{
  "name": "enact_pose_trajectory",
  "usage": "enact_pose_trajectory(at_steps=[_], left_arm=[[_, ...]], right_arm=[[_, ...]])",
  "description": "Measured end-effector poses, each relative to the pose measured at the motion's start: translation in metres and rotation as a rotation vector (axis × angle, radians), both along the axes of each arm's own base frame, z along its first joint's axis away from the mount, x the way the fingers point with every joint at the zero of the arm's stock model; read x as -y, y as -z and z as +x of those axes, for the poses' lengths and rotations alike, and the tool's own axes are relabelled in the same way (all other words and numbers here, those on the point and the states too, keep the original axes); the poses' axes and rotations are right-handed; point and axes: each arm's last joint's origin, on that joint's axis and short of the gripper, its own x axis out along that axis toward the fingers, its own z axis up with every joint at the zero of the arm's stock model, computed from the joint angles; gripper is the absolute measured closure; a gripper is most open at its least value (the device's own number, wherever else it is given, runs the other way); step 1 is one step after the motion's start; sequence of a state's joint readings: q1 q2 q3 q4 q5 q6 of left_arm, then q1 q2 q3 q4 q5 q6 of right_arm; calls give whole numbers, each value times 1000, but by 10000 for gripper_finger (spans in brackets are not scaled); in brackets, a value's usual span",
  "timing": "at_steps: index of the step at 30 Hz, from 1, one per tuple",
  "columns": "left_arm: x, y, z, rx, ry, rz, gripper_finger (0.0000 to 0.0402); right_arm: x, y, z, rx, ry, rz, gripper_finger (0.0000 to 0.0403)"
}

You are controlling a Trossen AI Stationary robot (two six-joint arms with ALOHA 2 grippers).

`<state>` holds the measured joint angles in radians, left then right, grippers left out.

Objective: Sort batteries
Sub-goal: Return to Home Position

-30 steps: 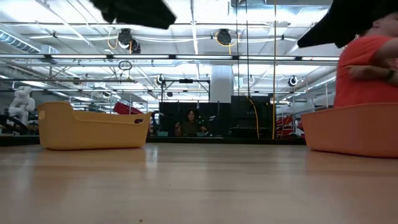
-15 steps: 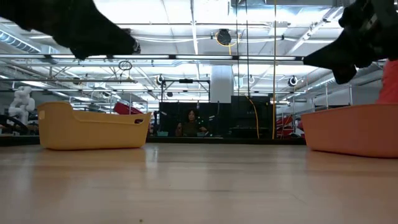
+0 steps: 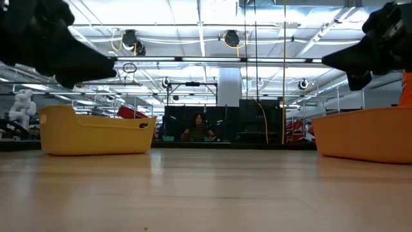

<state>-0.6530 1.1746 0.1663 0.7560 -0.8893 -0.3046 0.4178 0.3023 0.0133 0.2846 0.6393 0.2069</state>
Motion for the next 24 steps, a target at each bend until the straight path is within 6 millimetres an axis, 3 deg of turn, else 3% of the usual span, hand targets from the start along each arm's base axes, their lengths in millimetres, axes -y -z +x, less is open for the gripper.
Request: enact_pose_trajectory(at_steps=[7,14,20,24], left_arm=[[-17,20,-23,55,21,-52,220],[-14,20,-23,40,138,-41,220],[-11,21,-23,27,233,-54,220],[-13,25,-23,-29,200,81,220]], right_arm=[[5,-3,-6,25,-12,-28,403],[9,-3,-12,33,-34,-46,403],[16,-7,-16,88,173,20,403],[17,-5,-16,69,207,24,403]])
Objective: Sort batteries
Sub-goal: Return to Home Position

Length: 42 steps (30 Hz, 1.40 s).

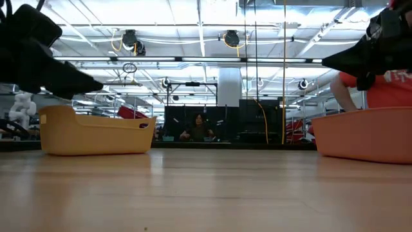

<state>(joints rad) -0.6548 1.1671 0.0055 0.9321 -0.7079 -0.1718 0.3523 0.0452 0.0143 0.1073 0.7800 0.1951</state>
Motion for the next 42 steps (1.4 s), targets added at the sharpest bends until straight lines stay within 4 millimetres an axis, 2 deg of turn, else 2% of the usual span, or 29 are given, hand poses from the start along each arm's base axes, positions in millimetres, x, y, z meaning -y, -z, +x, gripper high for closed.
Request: enact_pose_trajectory(at_steps=[2,7,21,31,42], left_arm=[[-1,4,-1,-35,-2,42,220],[0,8,-2,-72,27,-9,220],[-2,5,-4,-78,29,-7,220],[-25,26,-27,-412,-24,241,220],[-27,20,-27,-362,-7,238,219]], right_arm=[[0,1,0,-7,-3,-2,403],[0,1,0,-8,-3,-2,403],[0,2,0,-21,-1,-6,403],[0,3,0,-30,0,-9,403],[1,1,-2,-2,0,1,403]])
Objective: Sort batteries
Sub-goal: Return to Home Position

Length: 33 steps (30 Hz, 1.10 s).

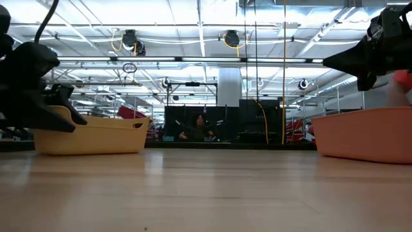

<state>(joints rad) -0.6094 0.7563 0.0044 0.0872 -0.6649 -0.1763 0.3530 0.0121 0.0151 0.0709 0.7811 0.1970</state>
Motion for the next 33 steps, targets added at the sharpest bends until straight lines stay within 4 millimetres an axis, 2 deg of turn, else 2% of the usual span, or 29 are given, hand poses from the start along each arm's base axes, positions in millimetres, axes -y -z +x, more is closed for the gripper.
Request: enact_pose_trajectory(at_steps=[13,21,33], left_arm=[[-1,-15,-2,124,1,-88,220],[-6,-37,-7,317,-5,-221,220],[-25,-63,-17,591,-110,-364,220]], right_arm=[[0,-1,-1,10,1,4,403],[0,-1,-1,10,-1,3,403],[2,-1,-1,11,23,4,403]])
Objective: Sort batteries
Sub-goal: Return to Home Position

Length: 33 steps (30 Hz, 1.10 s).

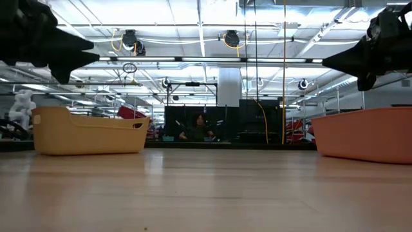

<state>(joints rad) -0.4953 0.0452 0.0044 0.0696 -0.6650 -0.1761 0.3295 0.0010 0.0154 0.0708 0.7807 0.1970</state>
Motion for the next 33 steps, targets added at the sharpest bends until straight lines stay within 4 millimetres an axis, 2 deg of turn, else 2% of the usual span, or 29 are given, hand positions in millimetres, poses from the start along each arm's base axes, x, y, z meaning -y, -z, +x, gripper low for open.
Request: enact_pose_trajectory(at_steps=[9,33], left_arm=[[-6,-3,-1,40,-58,-20,220],[-6,-3,-1,40,-58,-20,220]], right_arm=[[2,0,0,0,27,0,403],[4,0,0,0,43,0,403]])
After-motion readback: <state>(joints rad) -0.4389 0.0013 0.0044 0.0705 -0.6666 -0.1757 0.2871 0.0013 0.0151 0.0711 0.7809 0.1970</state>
